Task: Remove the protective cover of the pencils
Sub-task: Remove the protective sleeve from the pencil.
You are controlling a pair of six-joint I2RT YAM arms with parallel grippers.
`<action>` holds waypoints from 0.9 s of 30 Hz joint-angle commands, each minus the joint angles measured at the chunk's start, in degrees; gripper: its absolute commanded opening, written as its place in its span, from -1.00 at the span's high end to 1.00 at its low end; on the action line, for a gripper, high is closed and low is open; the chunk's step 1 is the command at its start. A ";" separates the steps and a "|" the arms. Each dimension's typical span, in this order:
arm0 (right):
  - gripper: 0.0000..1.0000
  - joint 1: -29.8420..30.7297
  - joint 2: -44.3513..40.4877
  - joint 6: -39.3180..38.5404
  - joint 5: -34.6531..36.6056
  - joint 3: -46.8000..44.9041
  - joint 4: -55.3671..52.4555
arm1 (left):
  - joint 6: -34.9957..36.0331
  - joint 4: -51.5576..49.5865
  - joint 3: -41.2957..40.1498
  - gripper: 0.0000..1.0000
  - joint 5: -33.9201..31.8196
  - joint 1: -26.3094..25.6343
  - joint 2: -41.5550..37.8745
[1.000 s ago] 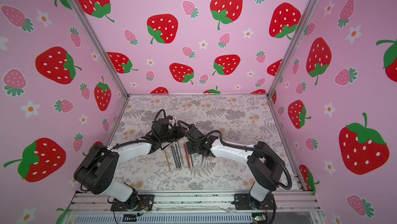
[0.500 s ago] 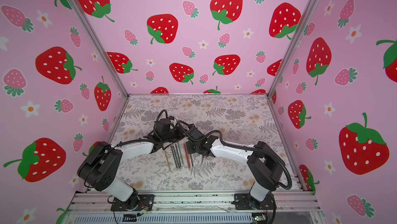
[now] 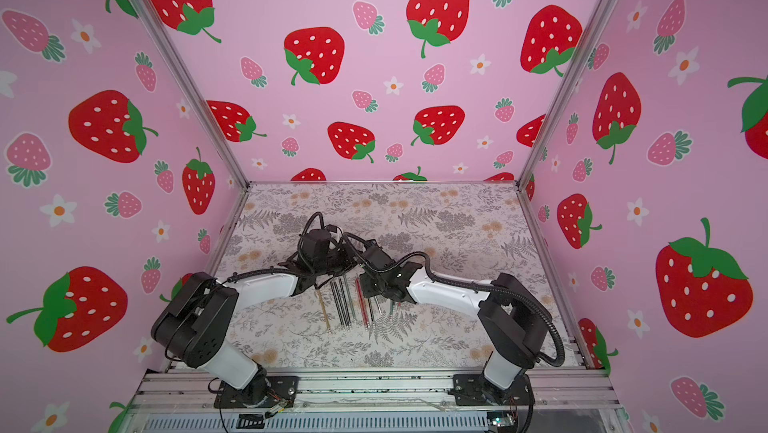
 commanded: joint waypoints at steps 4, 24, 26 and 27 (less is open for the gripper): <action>0.31 0.29 0.34 0.11 0.89 0.28 0.06 | -2.14 2.44 1.98 0.87 0.80 -0.38 -1.70; 1.00 0.38 0.35 -0.49 -0.36 -0.50 1.37 | -2.70 0.55 2.78 1.00 -0.40 -0.23 -2.38; 1.00 0.38 0.17 -0.42 -0.36 -0.87 1.52 | -2.76 0.05 3.14 1.00 -0.83 -0.05 -2.50; 1.00 0.46 0.00 -0.32 -0.33 -1.21 1.72 | -2.86 -0.26 3.25 1.00 -1.26 0.08 -2.49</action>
